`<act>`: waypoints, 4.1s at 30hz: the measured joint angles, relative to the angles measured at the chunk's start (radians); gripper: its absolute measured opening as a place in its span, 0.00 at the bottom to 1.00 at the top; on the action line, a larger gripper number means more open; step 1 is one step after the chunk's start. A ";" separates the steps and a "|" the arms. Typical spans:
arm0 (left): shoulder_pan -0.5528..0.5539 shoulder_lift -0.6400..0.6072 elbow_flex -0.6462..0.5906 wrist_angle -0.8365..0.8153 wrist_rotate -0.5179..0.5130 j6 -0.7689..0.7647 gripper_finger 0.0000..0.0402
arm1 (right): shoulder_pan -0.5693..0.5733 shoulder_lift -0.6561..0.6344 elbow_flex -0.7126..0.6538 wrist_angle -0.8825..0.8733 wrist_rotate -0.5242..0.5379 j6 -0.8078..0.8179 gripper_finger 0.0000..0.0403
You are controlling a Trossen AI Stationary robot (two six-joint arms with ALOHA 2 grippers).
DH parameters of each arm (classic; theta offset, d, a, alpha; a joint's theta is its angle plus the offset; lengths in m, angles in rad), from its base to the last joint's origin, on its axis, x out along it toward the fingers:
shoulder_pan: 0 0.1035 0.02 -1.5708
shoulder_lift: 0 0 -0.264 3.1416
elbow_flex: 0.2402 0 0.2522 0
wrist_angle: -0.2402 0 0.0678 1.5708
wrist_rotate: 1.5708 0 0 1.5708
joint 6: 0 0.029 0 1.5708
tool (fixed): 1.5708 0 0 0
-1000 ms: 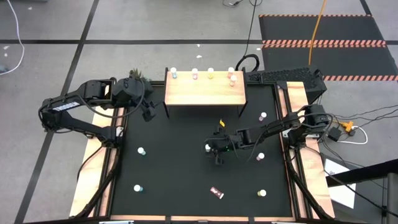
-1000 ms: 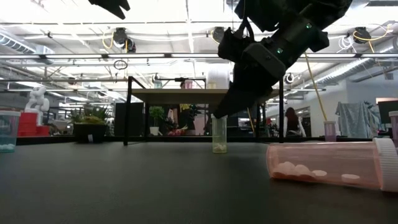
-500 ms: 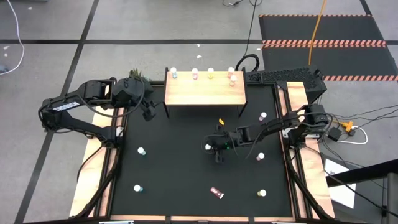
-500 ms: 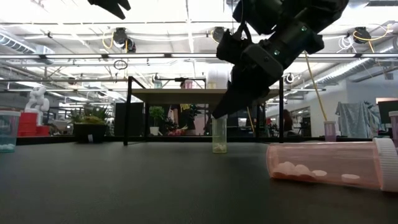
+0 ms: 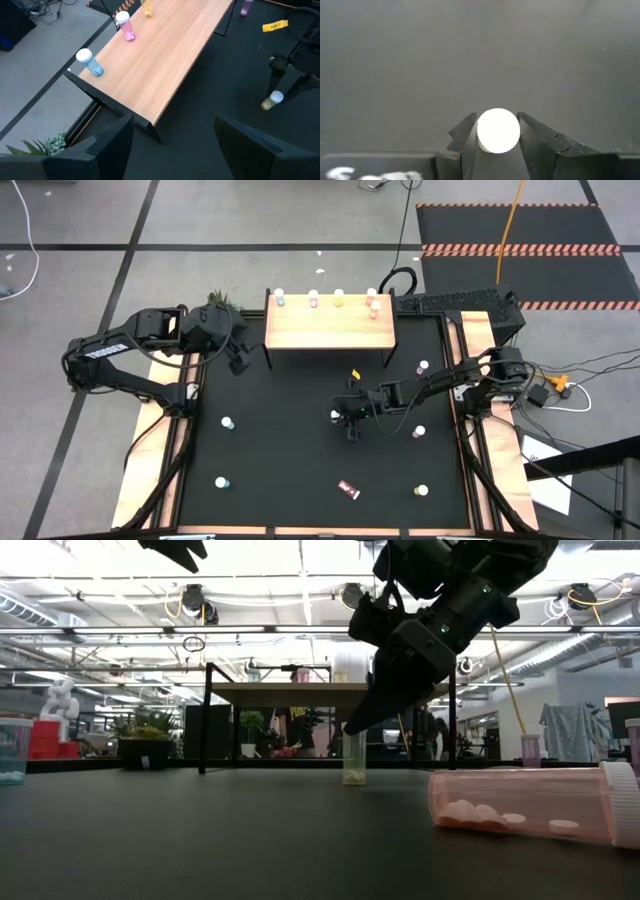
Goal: Pick and place medicine bottles onto shelf by color
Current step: Put the top yellow pill bottle aligned with the other yellow pill bottle on the shelf, then put the bottom violet pill bottle aligned with the other violet pill bottle on the shelf
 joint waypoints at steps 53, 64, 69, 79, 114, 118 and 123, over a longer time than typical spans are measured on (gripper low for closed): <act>0.030 0.000 0.000 0.009 -0.072 -0.048 0.68 | -0.615 -0.022 0.607 -0.554 0.004 -0.123 0.31; 0.030 0.000 0.000 0.009 -0.115 -0.065 0.68 | -0.615 -0.022 0.570 -0.545 -0.025 -0.114 0.31; 0.030 0.000 0.000 0.009 -0.115 -0.077 0.68 | -0.614 -0.022 0.565 -0.531 -0.030 -0.100 0.31; 0.030 0.000 0.000 0.008 -0.114 -0.088 0.68 | -0.614 -0.022 0.565 -0.529 -0.025 -0.086 0.44; -0.059 0.279 0.001 0.620 0.041 -0.128 0.68 | -0.380 -0.607 0.565 -1.141 -0.249 -0.008 0.37; -0.114 0.333 0.001 0.717 0.040 -0.109 0.68 | -0.246 -0.630 0.565 -1.331 -0.054 0.151 0.34; -0.177 0.341 0.000 0.719 0.037 -0.067 0.68 | -0.073 -0.636 0.542 -1.481 0.106 0.525 0.34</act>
